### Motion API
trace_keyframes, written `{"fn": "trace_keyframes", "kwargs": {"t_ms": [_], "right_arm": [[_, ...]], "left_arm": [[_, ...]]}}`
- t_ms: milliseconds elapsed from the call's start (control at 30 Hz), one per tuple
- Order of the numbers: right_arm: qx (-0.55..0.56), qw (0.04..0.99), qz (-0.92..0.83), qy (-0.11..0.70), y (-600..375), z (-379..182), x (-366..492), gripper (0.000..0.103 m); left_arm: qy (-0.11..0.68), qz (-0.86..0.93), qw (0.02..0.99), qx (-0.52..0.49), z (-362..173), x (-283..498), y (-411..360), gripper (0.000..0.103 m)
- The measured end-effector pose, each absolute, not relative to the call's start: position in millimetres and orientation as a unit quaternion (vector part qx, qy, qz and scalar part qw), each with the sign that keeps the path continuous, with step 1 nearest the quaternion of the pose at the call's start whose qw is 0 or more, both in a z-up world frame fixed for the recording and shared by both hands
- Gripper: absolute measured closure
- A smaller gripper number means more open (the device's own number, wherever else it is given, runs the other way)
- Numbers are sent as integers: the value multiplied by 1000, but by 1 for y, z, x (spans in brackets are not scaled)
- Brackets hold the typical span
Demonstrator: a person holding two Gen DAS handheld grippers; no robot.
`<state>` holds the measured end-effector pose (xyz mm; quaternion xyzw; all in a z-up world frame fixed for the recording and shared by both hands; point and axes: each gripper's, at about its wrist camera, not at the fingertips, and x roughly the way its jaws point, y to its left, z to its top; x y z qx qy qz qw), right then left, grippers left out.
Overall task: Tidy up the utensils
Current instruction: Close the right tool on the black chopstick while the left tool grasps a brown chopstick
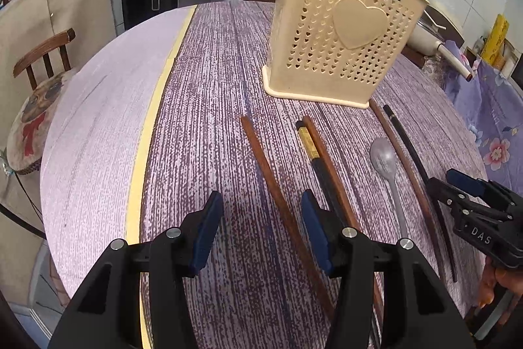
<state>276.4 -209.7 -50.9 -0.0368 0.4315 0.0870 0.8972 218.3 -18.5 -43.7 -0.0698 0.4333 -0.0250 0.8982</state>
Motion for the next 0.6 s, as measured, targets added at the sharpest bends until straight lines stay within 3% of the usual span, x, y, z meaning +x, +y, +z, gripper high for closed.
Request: {"fn": "trace_keyframes", "kwargs": {"t_ms": [200, 367, 500, 600], "right_arm": [[-33, 898, 102, 426, -200, -44, 304, 60], [-16, 895, 92, 436, -203, -48, 328, 67], [-3, 890, 94, 446, -201, -52, 340, 80], [-10, 891, 87, 446, -196, -55, 345, 82]], "left_arm": [[431, -16, 899, -78, -40, 228, -16, 54], [432, -6, 900, -66, -41, 238, -20, 63], [433, 6, 899, -62, -45, 246, -23, 74], [434, 12, 899, -59, -45, 249, -25, 78]]}}
